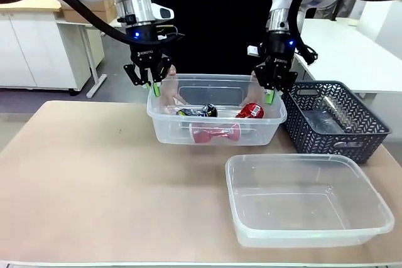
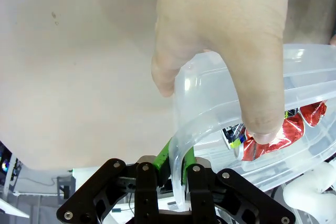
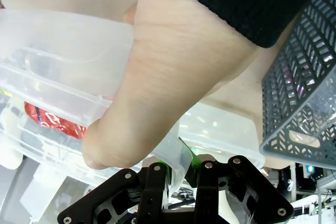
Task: Sort the waste into each basket.
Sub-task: Release the Organizing box you were holding.
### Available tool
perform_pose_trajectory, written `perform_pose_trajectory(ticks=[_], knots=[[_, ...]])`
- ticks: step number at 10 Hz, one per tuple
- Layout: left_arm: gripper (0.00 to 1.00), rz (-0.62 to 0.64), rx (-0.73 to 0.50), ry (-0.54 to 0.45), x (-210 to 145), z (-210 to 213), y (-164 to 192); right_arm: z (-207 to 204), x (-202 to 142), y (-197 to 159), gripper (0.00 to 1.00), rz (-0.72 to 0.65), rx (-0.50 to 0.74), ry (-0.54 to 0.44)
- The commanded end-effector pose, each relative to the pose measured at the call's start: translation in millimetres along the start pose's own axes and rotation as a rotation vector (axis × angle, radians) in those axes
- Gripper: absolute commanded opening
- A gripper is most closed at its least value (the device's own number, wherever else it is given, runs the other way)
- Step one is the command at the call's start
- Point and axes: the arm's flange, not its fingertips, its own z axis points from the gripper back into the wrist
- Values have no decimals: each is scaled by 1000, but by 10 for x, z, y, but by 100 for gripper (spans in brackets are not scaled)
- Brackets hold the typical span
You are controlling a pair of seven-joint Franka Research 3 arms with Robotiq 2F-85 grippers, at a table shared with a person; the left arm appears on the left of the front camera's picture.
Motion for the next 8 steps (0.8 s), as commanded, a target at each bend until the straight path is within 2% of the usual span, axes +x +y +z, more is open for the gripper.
perform_pose_trajectory(ticks=[1, 2, 3, 4, 5, 6, 7, 8], knots=[[7, -5, 2, -8, -42, -14, 31, 44, -50, 46, 6, 7, 5, -2], [7, -5, 2, -8, -42, -14, 31, 44, -50, 46, 6, 7, 5, -2], [40, 0, 0, 0, 0, 0, 0, 0, 0, 0, 6, 0, 0, 0], [65, -5, 17, -12, -54, 41, -18, 28, -54, 14, 60, 35, 28, -51], [98, -9, 17, -32, -127, 72, -24, 44, -126, 16, 61, 54, 24, -108], [100, -10, 4, -63, -223, 121, 9, 84, -243, -14, 100, 60, 31, -168], [100, 2, -10, -101, -343, 178, 73, 135, -404, -59, 64, 61, 43, -239], [100, 14, -28, -134, -452, 214, 142, 172, -556, -95, 100, 82, 65, -300]])
